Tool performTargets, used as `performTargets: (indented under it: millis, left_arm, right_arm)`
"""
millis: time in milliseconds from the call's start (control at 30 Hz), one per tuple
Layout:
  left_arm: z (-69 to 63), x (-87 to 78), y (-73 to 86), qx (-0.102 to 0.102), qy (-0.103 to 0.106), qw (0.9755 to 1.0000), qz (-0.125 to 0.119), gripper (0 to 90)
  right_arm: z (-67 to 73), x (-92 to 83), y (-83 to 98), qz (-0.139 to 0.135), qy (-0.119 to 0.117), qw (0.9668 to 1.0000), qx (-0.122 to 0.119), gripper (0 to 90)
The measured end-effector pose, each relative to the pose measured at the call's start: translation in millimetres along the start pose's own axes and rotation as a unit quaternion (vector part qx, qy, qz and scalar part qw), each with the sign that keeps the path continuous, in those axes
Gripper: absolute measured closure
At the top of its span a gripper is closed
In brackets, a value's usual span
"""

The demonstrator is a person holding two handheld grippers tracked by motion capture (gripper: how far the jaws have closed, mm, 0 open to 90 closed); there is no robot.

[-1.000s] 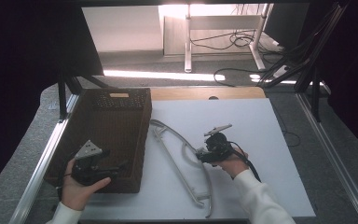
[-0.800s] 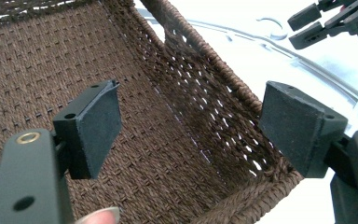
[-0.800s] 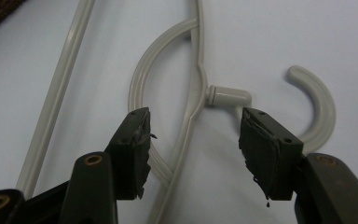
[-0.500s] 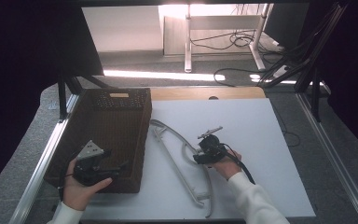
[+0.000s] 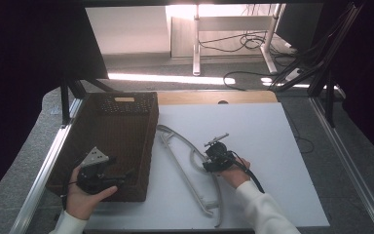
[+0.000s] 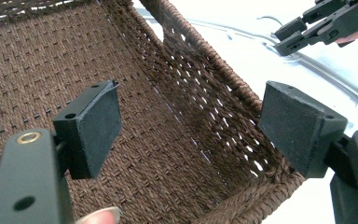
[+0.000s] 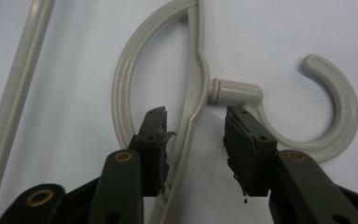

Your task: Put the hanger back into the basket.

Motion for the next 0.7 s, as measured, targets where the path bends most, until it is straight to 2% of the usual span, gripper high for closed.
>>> performTargets:
  millis: [100,200,267,333,633,700]
  left_arm:
    - [-0.8,0.7,0.2,0.001,0.001,1.0000,0.002,20.4]
    - [-1.5,1.5,0.1,0.002,0.002,1.0000,0.000,20.4]
    - [-1.7,1.6,0.1,0.002,0.002,1.0000,0.001,20.5]
    - [-1.6,1.6,0.1,0.002,0.001,1.0000,0.001,20.5]
    - [-2.2,2.7,0.9,0.002,0.002,1.0000,0.003,20.5]
    - [-2.0,2.9,1.1,0.003,0.002,1.0000,0.003,20.4]
  right_arm:
    - [0.8,2.6,1.7,0.007,0.008,0.9999,-0.006,62.6]
    - [1.7,3.0,1.4,0.005,0.014,0.9999,-0.009,66.2]
    - [3.6,3.2,1.6,0.002,0.017,0.9998,-0.013,72.3]
    - [5.9,3.3,1.9,0.003,0.023,0.9996,-0.016,73.2]
    - [4.0,3.3,0.2,0.009,0.025,0.9994,0.023,77.1]
    - [1.3,3.1,-0.4,0.007,0.032,0.9990,0.030,78.6]
Point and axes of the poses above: each handheld gripper's, and its own axes: x roughly forward along the jaws, y roughly out of its underside, z roughly to its left, the point moved 6 cm from there along x, roughly forward along the jaws, and after that the axes turned 11 degrees about x, right-handed, at the moved point
